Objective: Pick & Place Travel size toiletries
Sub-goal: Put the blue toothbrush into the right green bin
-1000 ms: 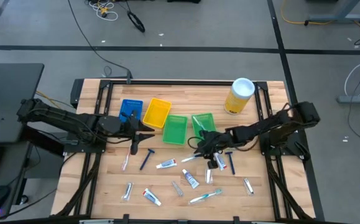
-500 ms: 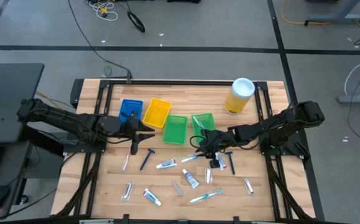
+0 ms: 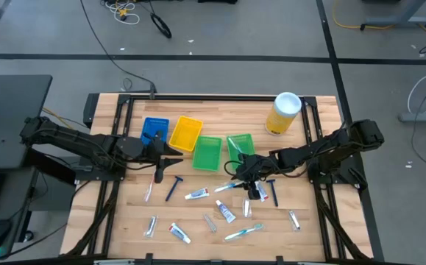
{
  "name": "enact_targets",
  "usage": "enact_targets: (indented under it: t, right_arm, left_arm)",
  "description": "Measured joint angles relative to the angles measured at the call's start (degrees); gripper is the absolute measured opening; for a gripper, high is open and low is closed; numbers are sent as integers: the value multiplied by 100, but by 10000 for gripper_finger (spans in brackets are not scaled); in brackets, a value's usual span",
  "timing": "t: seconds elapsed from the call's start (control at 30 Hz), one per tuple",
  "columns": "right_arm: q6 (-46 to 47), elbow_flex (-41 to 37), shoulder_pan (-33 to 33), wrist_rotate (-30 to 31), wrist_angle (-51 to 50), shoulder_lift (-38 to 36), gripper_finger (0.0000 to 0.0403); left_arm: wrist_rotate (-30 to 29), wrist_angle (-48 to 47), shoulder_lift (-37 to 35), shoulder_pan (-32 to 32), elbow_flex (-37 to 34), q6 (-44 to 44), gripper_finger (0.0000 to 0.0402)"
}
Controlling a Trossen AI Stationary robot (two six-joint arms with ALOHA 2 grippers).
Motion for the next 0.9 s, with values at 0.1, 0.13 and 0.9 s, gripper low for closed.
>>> enact_targets:
  t: [0.1,0.13,0.9]
  right_arm:
    - [-473,177,105,127,41,0,181]
    - [-602,341,169,180,22,0,183]
    - [-846,2026,141,280,-2327,1638,217]
  left_arm:
    - [0,0,0,0,0,0,105]
    - [0,0,0,-2,0,0,105]
    - [0,61,0,-2,0,2,105]
